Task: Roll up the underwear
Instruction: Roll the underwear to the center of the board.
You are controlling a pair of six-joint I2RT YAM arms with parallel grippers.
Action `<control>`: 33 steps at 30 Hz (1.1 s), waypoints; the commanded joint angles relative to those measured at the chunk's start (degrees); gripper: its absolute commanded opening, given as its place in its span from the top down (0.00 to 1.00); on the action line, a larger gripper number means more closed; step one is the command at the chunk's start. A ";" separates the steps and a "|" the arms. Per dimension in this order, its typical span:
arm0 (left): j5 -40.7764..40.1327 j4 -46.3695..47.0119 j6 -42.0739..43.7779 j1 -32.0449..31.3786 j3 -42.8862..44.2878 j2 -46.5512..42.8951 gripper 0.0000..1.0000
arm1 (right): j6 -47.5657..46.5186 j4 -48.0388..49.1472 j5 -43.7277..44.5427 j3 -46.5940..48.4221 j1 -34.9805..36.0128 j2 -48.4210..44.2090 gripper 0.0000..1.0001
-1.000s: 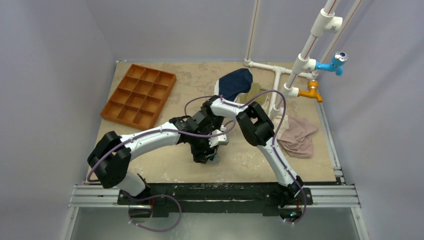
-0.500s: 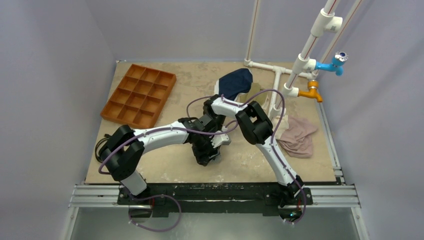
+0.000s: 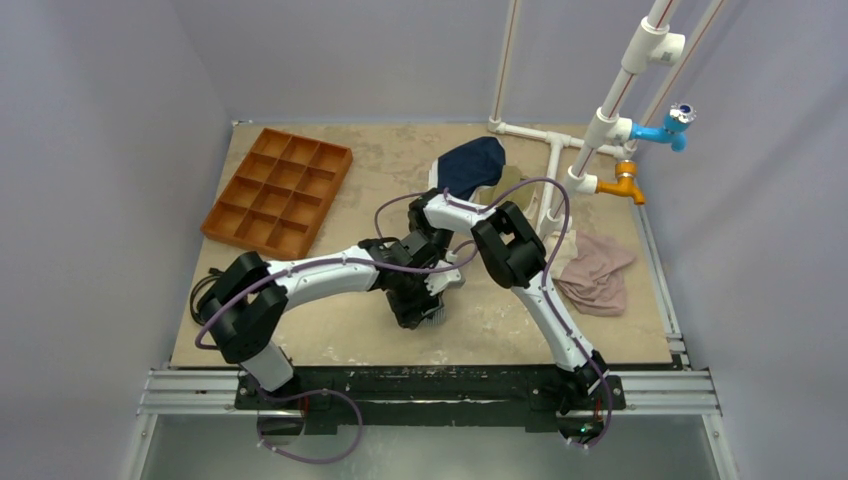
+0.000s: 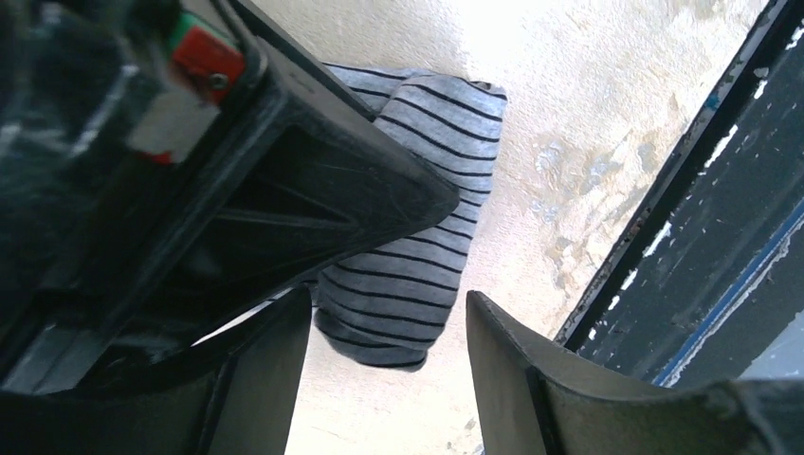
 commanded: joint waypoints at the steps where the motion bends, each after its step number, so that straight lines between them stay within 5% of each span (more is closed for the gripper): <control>1: -5.47 11.51 0.25 0.75 -0.62 -2.75 0.40 | -8.32 9.92 13.47 -1.53 2.15 3.00 0.98; 15: -1.00 13.95 2.09 -1.76 -0.88 0.31 0.40 | -8.30 9.91 13.64 -1.12 2.47 3.14 0.98; 27: 1.14 14.63 0.77 -2.33 -1.24 3.96 0.61 | -6.26 10.16 12.94 0.47 2.41 3.41 0.97; 33: 3.61 16.53 1.37 -2.41 -0.14 5.90 0.59 | -3.31 13.52 13.65 -5.02 2.24 0.48 0.98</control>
